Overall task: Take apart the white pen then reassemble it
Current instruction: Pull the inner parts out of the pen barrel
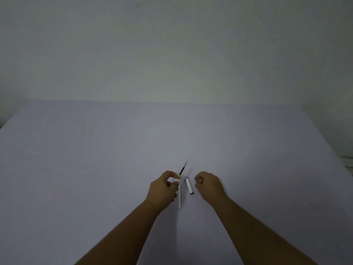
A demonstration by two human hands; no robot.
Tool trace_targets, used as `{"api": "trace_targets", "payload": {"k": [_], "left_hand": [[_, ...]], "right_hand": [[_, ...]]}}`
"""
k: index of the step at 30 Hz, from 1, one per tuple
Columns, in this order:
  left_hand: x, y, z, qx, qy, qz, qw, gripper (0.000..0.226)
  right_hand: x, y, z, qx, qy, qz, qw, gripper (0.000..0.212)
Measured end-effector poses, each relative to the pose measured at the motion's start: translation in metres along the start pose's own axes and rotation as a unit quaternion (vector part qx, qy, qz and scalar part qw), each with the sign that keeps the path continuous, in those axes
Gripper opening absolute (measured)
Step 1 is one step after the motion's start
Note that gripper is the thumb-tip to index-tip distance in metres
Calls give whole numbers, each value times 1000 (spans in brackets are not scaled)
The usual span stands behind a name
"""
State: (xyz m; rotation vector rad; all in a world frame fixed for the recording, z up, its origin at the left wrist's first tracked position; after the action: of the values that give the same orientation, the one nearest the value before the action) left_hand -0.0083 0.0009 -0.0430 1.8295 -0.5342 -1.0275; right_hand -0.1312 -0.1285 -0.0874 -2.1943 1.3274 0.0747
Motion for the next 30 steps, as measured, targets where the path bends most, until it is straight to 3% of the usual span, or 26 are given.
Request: {"api": "trace_targets", "payload": {"k": [30], "left_hand": [[2,0,8,13,-11,-2,1000,9]], "right_hand": [[-2,13,-4,102,32,0,994,19]]}}
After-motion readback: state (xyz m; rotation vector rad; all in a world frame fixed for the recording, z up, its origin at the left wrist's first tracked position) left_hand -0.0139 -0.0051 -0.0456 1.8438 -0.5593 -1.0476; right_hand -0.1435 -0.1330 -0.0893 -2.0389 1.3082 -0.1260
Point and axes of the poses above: each hand's wrist, its own x-axis towards the middle knuckle, its own z-axis out of the palm, y = z × x, the point moved 5 cm from there along x, towards the middle knuckle, and after that the axes turned 8 degrees about -x, right-handed, at the moved point
